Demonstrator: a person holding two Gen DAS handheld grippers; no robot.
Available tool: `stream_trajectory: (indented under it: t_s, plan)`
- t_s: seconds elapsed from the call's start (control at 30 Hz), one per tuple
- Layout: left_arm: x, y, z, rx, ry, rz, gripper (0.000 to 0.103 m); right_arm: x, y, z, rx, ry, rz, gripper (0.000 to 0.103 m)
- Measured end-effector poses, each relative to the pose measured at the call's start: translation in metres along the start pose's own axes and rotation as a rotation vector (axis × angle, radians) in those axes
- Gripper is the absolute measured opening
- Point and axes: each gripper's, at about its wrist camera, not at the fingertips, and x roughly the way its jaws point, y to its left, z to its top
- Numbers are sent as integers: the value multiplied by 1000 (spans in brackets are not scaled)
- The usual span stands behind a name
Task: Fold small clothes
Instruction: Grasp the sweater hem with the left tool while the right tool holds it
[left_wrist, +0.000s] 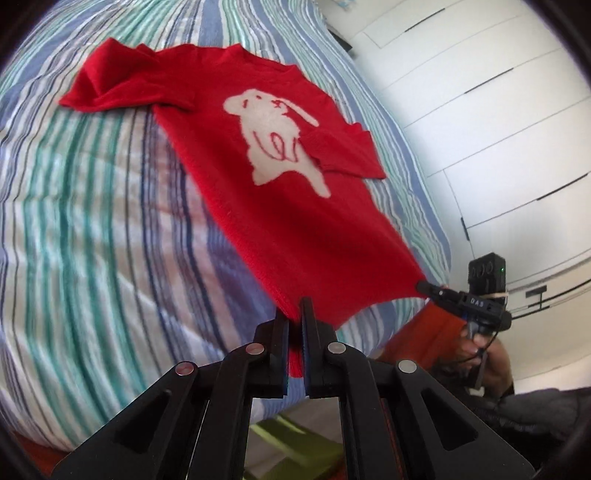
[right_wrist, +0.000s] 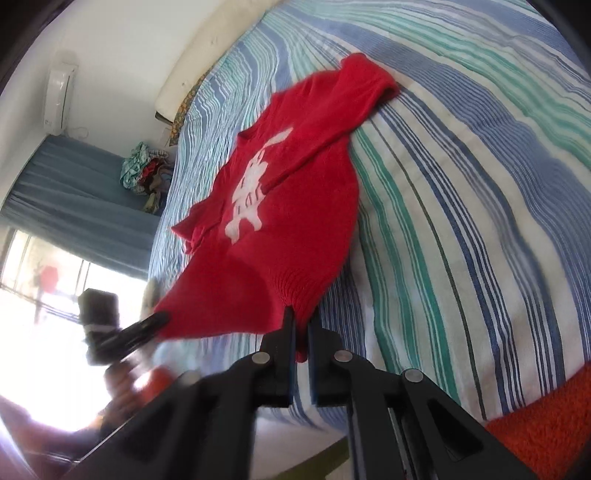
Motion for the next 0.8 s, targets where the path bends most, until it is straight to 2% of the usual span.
stream_trajectory:
  t_s: [0.1, 0.2, 0.27, 0.3, 0.33, 0.37, 0.4, 0.43, 0.5, 0.53, 0.57, 0.6, 0.63, 0.7, 0.8]
  plan:
    - [16, 30, -12, -33, 50, 78, 4, 10, -1, -9, 6, 80, -37, 6]
    - [42, 52, -20, -87, 90, 103, 4, 34, -10, -10, 15, 122, -87, 7]
    - [46, 53, -24, -110, 81, 96, 7, 44, -16, -8, 36, 135, -96, 10]
    - [44, 54, -26, -122, 69, 83, 11, 44, -18, -6, 44, 128, -105, 12]
    - [42, 54, -28, -131, 59, 61, 23, 43, -20, -5, 48, 121, -101, 24]
    - [40, 55, -32, -141, 48, 41, 33, 41, -20, -3, 51, 113, -90, 32]
    - [38, 56, -34, -150, 40, 29, 35, 39, -21, -2, 53, 108, -81, 44]
    - [40, 56, -34, -155, 42, 32, 35, 40, -22, 0, 52, 112, -70, 49]
    - [47, 53, -34, -147, 58, 44, 27, 52, -23, 1, 50, 164, -52, 49]
    - [50, 49, -34, -130, 75, 63, 2, 61, -22, 0, 43, 194, -54, 49]
    - [51, 45, -34, -111, 91, 102, 3, 69, -17, 0, 13, 225, -56, 44]
    - [49, 40, -35, -89, 90, 152, 2, 77, -8, -1, -36, 248, -73, 9]
    - [42, 34, -37, -67, 90, 196, 2, 81, 1, -3, -86, 262, -131, 4]
    - [23, 30, -41, -50, 66, 263, 2, 75, 16, -5, -195, 293, -268, 4]
    - [10, 35, -51, -105, 70, 263, 2, 48, 22, -1, -292, 284, -421, 3]
